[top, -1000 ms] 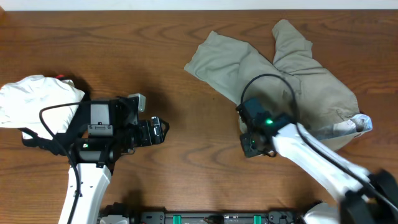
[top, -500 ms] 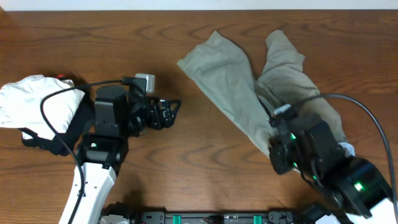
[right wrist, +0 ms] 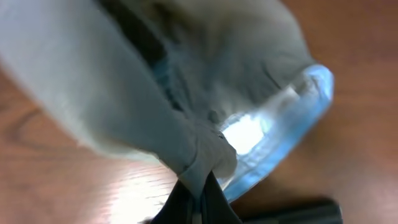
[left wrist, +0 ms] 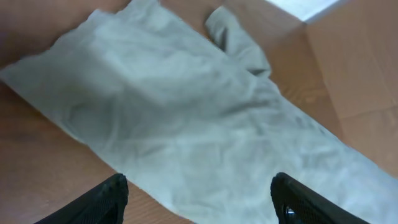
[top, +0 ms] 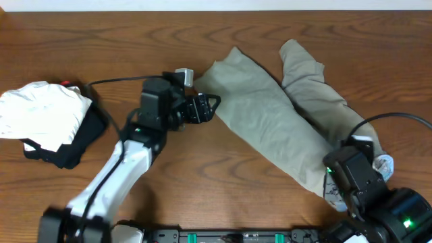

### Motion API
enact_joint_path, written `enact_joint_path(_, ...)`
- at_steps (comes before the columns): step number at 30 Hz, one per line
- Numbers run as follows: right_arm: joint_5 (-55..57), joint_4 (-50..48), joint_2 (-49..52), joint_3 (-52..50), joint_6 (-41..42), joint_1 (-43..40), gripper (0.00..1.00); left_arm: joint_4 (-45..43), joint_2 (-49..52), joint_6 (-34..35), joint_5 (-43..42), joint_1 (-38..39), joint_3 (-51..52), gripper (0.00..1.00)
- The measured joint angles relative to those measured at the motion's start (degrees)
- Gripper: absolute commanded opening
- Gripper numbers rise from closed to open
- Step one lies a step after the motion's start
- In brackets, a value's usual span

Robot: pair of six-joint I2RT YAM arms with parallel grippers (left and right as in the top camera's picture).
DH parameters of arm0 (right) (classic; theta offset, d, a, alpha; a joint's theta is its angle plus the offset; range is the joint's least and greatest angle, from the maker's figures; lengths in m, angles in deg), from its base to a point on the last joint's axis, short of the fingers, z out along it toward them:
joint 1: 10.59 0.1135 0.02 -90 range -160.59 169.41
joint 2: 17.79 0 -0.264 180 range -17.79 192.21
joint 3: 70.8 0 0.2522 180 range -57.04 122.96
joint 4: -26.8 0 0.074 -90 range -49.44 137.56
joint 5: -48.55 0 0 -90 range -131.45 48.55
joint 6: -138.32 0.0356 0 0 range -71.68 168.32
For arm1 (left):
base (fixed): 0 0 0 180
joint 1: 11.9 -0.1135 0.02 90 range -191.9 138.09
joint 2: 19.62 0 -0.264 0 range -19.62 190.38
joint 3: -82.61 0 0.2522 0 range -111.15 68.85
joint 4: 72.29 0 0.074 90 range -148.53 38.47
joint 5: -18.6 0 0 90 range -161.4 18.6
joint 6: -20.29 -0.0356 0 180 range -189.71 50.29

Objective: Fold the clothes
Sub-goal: 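Reach the left gripper to the trouser leg end and grasp it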

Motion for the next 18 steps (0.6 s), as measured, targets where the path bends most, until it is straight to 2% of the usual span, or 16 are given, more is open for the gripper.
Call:
enact_joint_path(5, 4.94, 2.64, -0.09, 0.00, 14.01, 0.00, 0.01, -0.31, 7.48, 3.10, -0.20, 0.09, -5.14, 0.79)
enact_joint_path(7, 5.84, 1.62, -0.07, 0.00, 15.78, 0.00, 0.01, -0.48, 9.11, 3.52, -0.20, 0.09, -7.72, 0.95)
enact_joint_path(8, 6.16, 1.46, -0.07, 0.00, 16.39, 0.00, 0.01, -0.46, 9.92, 3.65, -0.31, 0.09, -9.22, 0.98)
enact_joint_path(18, 6.34, 1.01, -0.07, 0.00, 16.72, 0.00, 0.01, -0.66, 20.52, 4.55, -0.98, 0.98, -23.15, 0.98)
